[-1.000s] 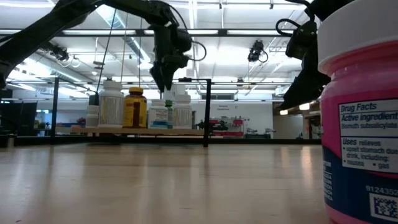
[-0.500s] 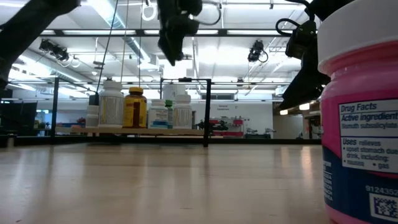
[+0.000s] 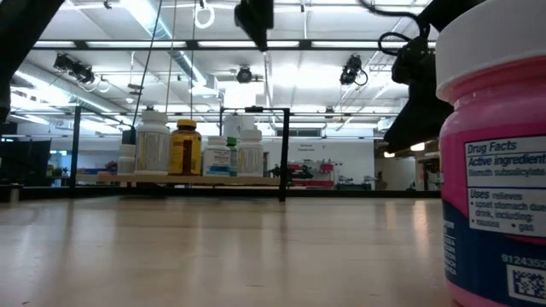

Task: Pick and place medicine bottles onto shelf by color
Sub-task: Put the orange pill bottle on the shelf

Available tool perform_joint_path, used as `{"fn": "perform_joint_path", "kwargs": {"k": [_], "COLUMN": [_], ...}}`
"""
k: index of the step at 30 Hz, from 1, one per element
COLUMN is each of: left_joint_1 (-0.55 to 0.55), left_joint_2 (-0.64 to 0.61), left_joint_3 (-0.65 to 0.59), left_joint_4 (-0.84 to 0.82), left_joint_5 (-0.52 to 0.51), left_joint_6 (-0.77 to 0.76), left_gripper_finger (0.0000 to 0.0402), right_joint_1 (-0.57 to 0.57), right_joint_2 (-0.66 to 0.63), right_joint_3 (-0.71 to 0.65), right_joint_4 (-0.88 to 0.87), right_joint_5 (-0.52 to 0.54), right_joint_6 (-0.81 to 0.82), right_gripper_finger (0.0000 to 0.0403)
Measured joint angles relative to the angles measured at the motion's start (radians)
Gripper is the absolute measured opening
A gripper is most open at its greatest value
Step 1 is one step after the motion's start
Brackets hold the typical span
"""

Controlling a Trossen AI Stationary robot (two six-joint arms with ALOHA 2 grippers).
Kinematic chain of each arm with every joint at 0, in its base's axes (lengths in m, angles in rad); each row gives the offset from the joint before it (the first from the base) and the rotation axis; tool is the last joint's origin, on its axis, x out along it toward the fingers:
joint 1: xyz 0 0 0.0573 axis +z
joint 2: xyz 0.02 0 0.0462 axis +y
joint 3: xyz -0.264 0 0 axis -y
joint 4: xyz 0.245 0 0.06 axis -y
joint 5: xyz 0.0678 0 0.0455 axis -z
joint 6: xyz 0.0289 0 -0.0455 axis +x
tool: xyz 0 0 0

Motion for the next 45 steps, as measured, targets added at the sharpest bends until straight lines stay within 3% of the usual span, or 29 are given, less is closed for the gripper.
{"fn": "perform_joint_path", "kwargs": {"k": [10, 21, 34, 45], "left_joint_1": [-0.177, -0.302, -0.344, -0.405], "left_joint_2": [0.003, 0.002, 0.002, 0.002], "left_joint_3": [-0.169, -0.258, -0.387, -0.397], "left_joint_4": [0.168, 0.289, 0.531, 0.672], "left_joint_5": [0.040, 0.047, 0.079, 0.107], "left_joint_6": [-0.134, -0.264, -0.312, -0.277], "left_gripper_finger": [0.0331, 0.0331, 0.0331, 0.0314], "right_joint_1": [-0.039, -0.108, -0.160, -0.156], "right_joint_2": [0.000, 0.000, 0.000, 0.000], "right_joint_3": [0.000, 0.000, 0.000, 0.000], "right_joint_4": [0.008, 0.056, 0.068, 0.068], "right_joint_5": [-0.017, -0.018, -0.051, -0.065], "right_joint_6": [0.062, -0.004, -0.025, -0.017], "right_gripper_finger": [0.0291, 0.0291, 0.0291, 0.0291]}}
